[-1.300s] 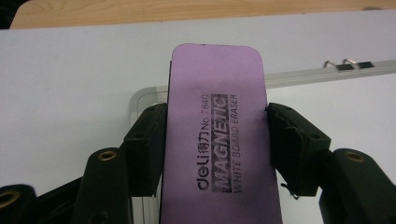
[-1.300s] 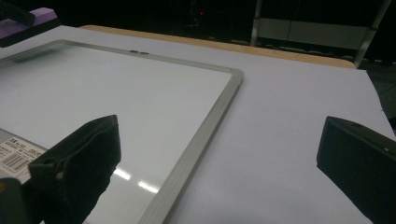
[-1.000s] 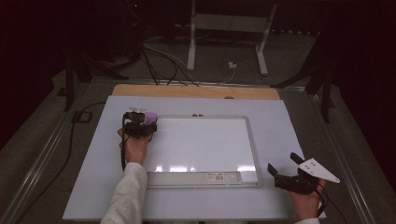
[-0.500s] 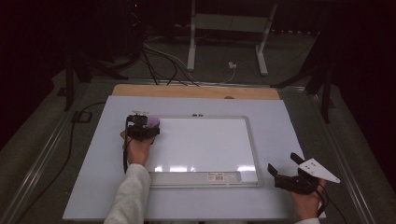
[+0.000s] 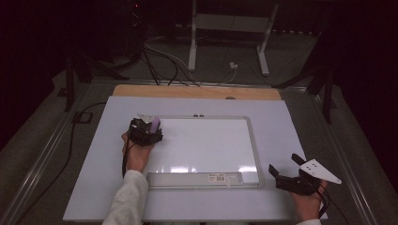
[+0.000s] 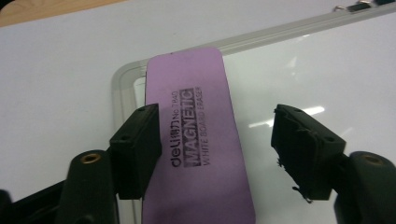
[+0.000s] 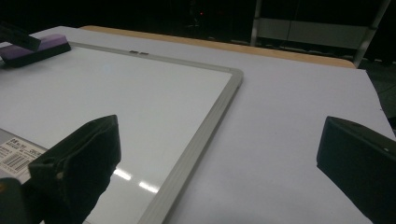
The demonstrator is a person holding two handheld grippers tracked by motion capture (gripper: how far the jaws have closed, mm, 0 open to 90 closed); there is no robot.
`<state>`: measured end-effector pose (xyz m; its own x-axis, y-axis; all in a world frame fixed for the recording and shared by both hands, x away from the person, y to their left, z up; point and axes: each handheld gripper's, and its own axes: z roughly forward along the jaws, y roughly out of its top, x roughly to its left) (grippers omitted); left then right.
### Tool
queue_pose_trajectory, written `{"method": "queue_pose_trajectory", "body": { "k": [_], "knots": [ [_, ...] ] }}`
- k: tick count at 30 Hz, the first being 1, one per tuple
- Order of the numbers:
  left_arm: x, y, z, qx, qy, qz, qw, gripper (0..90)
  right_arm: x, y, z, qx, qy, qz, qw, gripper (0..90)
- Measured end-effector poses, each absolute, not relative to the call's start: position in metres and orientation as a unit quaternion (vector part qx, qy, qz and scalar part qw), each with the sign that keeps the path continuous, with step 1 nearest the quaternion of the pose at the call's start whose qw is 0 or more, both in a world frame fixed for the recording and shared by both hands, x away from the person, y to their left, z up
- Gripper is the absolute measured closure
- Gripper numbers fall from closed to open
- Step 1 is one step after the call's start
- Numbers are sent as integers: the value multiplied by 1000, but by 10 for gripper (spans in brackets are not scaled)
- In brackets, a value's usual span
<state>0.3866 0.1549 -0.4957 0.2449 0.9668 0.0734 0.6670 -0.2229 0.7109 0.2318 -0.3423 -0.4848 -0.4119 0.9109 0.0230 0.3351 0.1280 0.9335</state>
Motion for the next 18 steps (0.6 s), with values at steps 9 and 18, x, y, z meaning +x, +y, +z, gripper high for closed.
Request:
{"method": "queue_pose_trajectory", "body": {
  "k": [9, 18],
  "knots": [
    [390, 169, -495, 722, 581, 249, 281, 369, 233, -342, -485, 452, 689, 480, 299, 0],
    [390, 172, -500, 704, 607, 233, 285, 565, 233, -342, -485, 452, 690, 481, 299, 0]
  ]
}}
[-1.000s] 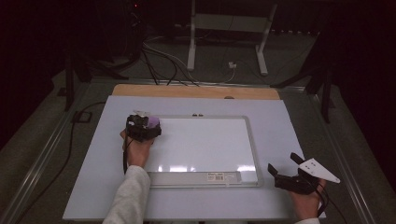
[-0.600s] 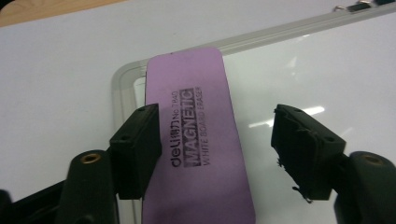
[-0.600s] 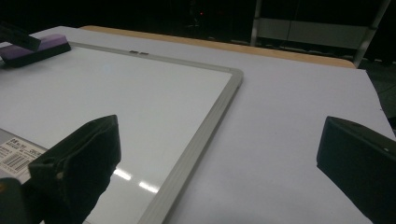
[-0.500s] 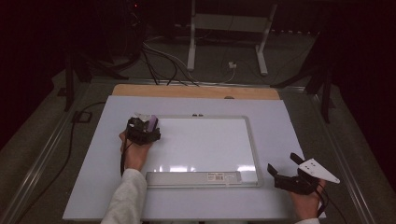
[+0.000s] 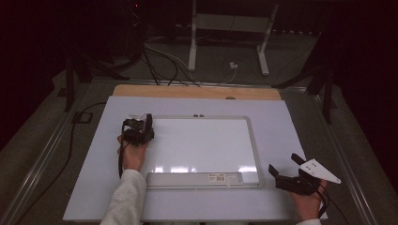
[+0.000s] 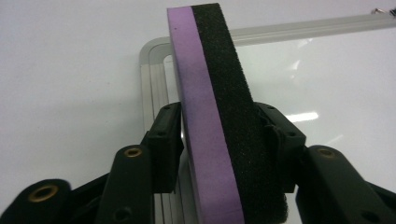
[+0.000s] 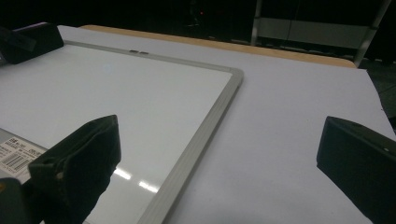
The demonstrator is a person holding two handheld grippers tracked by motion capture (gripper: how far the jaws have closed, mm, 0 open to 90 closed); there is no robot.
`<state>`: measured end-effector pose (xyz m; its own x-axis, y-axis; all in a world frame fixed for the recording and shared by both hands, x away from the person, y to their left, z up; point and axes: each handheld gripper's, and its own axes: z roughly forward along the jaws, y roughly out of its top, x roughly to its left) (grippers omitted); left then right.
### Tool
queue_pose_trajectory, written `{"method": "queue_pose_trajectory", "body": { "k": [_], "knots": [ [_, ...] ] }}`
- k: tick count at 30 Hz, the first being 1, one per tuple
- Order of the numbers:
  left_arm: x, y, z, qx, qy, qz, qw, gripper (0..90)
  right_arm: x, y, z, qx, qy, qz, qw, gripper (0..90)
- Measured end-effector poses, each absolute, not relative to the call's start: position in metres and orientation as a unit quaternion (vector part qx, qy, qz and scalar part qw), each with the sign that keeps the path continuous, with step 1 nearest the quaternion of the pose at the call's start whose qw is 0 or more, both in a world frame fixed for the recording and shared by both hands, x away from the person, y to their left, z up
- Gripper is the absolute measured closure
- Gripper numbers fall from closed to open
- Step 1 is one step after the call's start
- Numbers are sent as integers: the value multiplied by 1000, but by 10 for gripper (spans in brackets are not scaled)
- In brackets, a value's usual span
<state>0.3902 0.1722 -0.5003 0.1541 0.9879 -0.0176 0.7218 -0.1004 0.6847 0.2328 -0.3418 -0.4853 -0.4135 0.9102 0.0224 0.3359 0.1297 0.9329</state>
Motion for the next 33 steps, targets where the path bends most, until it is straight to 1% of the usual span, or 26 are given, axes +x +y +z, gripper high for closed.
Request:
{"method": "queue_pose_trajectory", "body": {
  "k": [8, 16, 24, 25, 27, 33],
  "knots": [
    [394, 173, -501, 675, 636, 244, 285, 633, 232, -343, -485, 452, 688, 482, 300, 0],
    [399, 170, -501, 656, 654, 257, 276, 639, 232, -343, -485, 452, 688, 482, 300, 0],
    [401, 173, -501, 653, 657, 246, 286, 632, 232, -343, -485, 452, 688, 482, 300, 0],
    [400, 174, -501, 654, 654, 243, 291, 615, 232, -343, -485, 453, 688, 482, 299, 0],
    [399, 175, -499, 653, 650, 242, 304, 532, 232, -343, -485, 453, 688, 482, 299, 0],
    [391, 178, -487, 656, 624, 241, 349, 332, 232, -342, -485, 452, 689, 481, 299, 0]
  ]
}}
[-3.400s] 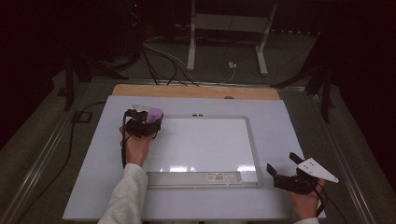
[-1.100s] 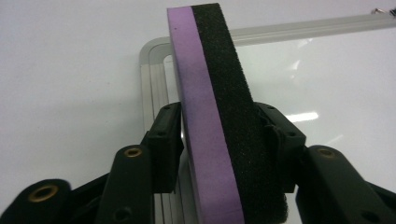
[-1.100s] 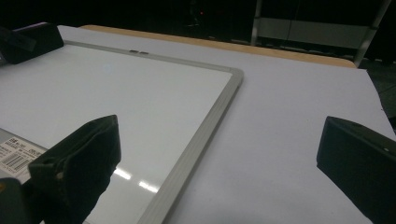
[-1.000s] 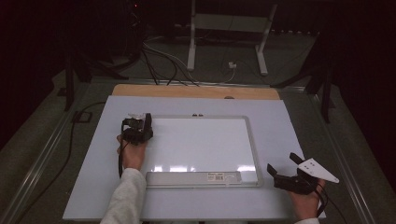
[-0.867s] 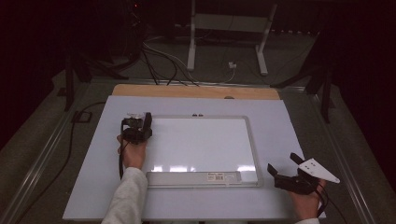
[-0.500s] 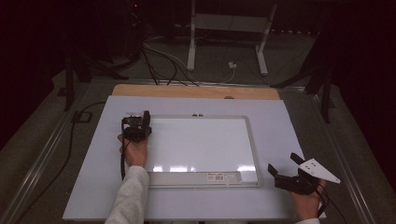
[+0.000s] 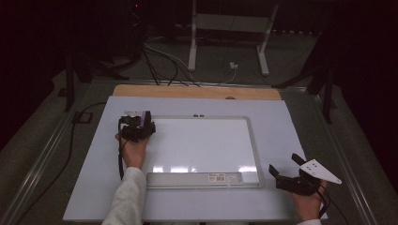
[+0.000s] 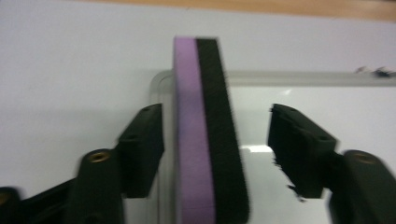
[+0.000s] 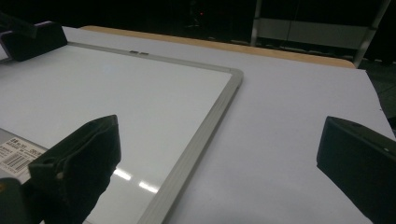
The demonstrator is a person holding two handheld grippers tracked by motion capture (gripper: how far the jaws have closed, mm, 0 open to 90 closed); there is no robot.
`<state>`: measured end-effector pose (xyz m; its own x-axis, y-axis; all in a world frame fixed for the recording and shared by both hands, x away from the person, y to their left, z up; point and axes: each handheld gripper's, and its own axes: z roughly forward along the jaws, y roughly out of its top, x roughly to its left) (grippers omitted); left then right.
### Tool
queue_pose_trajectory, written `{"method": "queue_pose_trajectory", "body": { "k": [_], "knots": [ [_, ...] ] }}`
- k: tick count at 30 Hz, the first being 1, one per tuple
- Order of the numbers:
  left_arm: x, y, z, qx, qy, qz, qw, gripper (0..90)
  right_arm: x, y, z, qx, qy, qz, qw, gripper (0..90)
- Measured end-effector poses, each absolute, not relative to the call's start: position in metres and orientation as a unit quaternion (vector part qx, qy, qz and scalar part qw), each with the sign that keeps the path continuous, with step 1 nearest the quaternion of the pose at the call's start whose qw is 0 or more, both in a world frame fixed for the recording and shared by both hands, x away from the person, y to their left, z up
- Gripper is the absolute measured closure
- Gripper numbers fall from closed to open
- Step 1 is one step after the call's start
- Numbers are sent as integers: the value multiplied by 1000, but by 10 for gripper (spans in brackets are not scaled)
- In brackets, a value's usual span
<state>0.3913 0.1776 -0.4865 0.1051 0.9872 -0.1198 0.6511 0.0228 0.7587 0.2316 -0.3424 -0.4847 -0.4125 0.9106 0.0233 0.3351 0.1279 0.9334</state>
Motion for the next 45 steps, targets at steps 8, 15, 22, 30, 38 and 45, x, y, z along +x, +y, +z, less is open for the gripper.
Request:
{"method": "queue_pose_trajectory", "body": {
  "k": [8, 15, 22, 30, 38, 45],
  "knots": [
    [367, 190, -461, 658, 579, 251, 411, 164, 231, -342, -484, 452, 688, 483, 298, 0],
    [326, 202, -442, 672, 514, 268, 462, 49, 230, -340, -484, 449, 688, 486, 297, 0],
    [287, 207, -445, 690, 464, 289, 474, 5, 230, -337, -484, 445, 692, 486, 296, 0],
    [257, 225, -456, 679, 458, 297, 491, 5, 229, -336, -483, 444, 690, 491, 293, 0],
    [236, 239, -468, 673, 462, 314, 485, 6, 229, -334, -482, 441, 691, 492, 294, 0],
    [228, 250, -467, 652, 470, 330, 495, 6, 229, -334, -482, 440, 692, 493, 292, 0]
  ]
}}
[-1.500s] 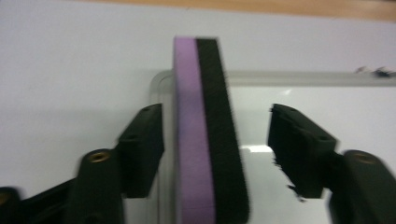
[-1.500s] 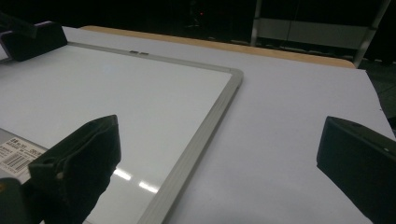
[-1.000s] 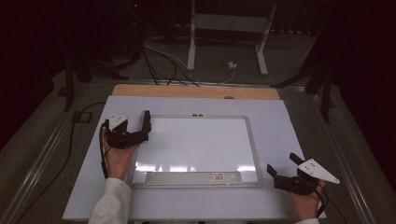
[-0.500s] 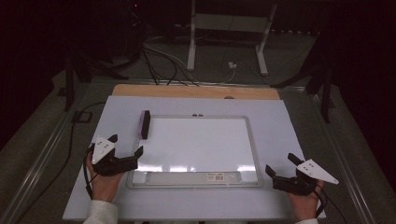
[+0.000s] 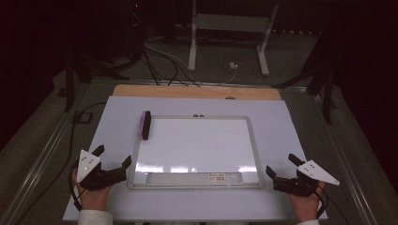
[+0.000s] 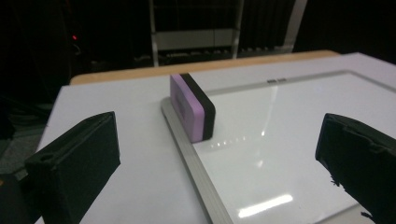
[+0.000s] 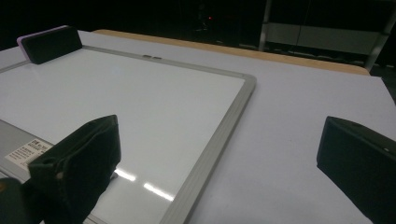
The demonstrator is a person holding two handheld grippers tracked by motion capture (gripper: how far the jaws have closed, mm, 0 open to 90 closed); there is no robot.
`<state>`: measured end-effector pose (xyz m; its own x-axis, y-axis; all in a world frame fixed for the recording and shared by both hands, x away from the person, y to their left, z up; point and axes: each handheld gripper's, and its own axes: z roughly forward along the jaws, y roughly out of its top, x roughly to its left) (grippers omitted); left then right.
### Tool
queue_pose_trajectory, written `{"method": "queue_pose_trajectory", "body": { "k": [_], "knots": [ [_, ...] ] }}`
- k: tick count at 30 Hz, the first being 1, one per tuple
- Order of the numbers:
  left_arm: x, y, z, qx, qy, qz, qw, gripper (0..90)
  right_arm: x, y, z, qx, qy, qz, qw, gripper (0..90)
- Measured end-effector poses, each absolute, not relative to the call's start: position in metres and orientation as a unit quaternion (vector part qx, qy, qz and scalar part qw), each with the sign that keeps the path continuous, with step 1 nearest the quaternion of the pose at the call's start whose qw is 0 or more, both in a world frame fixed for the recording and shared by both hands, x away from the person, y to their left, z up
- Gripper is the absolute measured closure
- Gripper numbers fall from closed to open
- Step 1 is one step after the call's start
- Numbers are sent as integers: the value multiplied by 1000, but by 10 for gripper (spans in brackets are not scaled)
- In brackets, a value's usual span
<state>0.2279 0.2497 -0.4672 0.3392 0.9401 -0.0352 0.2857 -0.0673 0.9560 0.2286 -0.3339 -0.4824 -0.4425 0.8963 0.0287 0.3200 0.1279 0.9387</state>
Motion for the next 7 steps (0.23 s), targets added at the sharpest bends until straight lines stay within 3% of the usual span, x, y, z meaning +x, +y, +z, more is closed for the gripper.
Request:
{"method": "queue_pose_trajectory", "body": {
  "k": [7],
  "knots": [
    [226, 252, -468, 643, 476, 337, 496, 6, 230, -335, -484, 444, 692, 489, 290, 0]
  ]
}}
